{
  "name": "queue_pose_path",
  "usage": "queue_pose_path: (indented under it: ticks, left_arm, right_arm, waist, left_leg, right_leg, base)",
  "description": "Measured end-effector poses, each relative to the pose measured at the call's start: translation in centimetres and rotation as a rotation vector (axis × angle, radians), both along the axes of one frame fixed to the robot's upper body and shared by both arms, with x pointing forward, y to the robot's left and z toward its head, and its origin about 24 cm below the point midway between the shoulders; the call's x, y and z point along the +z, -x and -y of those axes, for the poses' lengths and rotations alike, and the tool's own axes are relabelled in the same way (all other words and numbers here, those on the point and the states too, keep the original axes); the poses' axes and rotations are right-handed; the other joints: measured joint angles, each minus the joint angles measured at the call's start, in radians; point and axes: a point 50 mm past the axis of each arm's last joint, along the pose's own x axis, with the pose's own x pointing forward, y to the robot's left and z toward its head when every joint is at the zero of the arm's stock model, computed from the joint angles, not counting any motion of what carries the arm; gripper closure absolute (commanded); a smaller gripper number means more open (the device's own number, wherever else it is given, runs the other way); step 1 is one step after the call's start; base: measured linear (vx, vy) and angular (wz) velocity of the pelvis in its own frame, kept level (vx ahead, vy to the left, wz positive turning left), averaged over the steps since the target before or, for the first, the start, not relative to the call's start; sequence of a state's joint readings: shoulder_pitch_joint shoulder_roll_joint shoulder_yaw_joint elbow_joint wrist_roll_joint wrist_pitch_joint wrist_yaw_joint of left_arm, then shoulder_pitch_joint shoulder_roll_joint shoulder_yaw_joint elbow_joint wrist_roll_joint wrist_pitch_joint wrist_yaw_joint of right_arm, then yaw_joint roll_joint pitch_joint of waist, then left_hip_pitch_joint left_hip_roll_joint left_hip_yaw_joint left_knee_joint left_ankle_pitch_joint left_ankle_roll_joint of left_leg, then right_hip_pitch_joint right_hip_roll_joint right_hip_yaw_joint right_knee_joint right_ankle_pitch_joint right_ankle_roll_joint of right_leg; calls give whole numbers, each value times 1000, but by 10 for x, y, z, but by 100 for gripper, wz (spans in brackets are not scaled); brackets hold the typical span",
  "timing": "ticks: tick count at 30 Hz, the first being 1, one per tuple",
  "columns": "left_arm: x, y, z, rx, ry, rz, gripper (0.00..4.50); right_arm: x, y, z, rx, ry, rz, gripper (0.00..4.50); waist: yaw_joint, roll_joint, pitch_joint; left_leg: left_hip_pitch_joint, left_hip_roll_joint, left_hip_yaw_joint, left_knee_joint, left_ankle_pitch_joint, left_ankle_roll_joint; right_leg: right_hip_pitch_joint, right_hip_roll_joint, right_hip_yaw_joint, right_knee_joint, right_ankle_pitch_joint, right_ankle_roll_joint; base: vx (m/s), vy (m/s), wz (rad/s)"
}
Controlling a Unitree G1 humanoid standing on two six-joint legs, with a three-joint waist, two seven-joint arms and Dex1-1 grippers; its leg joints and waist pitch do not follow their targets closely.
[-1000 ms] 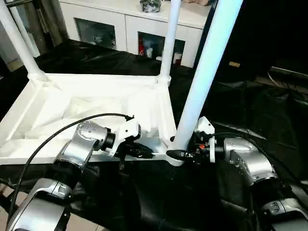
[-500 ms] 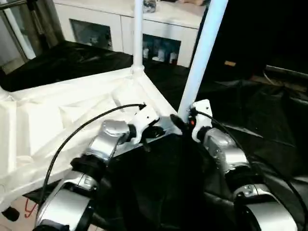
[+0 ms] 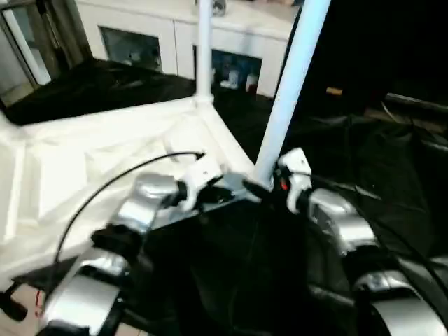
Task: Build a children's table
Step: Rotate leg to tighten
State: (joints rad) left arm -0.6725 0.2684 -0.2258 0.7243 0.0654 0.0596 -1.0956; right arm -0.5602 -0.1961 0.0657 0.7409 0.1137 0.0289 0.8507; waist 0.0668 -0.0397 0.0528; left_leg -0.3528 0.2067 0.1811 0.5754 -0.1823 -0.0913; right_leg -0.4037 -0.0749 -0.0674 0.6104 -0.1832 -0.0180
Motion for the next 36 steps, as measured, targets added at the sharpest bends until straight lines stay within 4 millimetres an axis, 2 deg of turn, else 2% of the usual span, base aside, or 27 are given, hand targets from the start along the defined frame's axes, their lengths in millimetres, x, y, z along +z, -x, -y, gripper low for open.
queue_pose_path:
  ticks: [3,6,11,20,22,23,24,28,30,32,36]
  left_arm:
    - [0,5,-6,-76,3,-21,450]
    - [1,9,-10,-151,2,-48,450]
    - [1,16,-18,-233,-2,-88,450]
    - [2,19,-22,-281,-9,-111,450]
    - [2,19,-22,-280,-8,-114,450]
    - [2,19,-22,-279,-8,-114,450]
    - [2,19,-22,-276,-7,-114,450]
    - [-1,13,-20,-169,-6,-83,450]
    - [-2,5,-16,-68,-3,-56,450]
    - [-2,-2,-9,13,-5,-32,450]
    - [-4,-7,9,100,-2,-9,450]
  right_arm:
    - [1,7,2,113,2,-3,75]
    - [2,16,7,220,9,-10,75]
    - [4,28,9,361,11,-34,75]
    - [5,32,8,414,-8,-72,162]
    - [5,32,8,411,-10,-71,162]
    - [4,32,8,411,-12,-71,183]
    - [4,32,6,409,-17,-71,183]
    - [-3,23,2,251,-31,-47,195]
    - [-6,11,-5,89,-20,-13,196]
    - [-7,-1,-12,-88,-13,9,197]
    - [-8,-9,-19,-301,-32,5,201]
  waist:
    - [7,0,0]
    - [24,1,1]
    - [30,1,1]
    - [35,1,1]
    - [35,1,1]
    - [36,1,1]
    - [36,1,1]
    - [23,1,0]
    - [15,0,0]
    - [2,0,1]
    - [-5,1,0]
  left_leg:
    - [0,0,0,0,0,0]
    - [0,1,1,0,0,0]
    - [0,1,1,1,0,0]
    - [0,1,1,0,0,0]
    - [0,1,1,0,0,0]
    - [0,1,1,0,0,0]
    - [0,1,1,0,0,0]
    - [3,0,1,1,0,0]
    - [4,0,0,1,0,0]
    - [4,0,0,1,0,-1]
    - [4,-1,-1,0,0,0]
  right_leg:
    - [0,0,0,0,0,0]
    - [0,0,0,0,0,0]
    - [0,0,0,1,0,0]
    - [0,0,0,1,0,0]
    - [0,0,0,0,0,0]
    - [0,0,0,0,0,0]
    - [0,0,0,0,0,0]
    - [2,0,0,1,0,-1]
    - [2,0,0,1,-1,2]
    - [1,0,0,0,-1,2]
    - [2,0,0,0,-1,2]
  base:
    - [0,0,0]
    - [0,0,0]
    - [0,0,0]
    - [0,0,0]
    - [0,0,0]
    - [0,0,0]
    - [0,0,0]
    - [0,0,0]
    - [0,0,0]
    - [0,0,0]
    - [0,0,0]
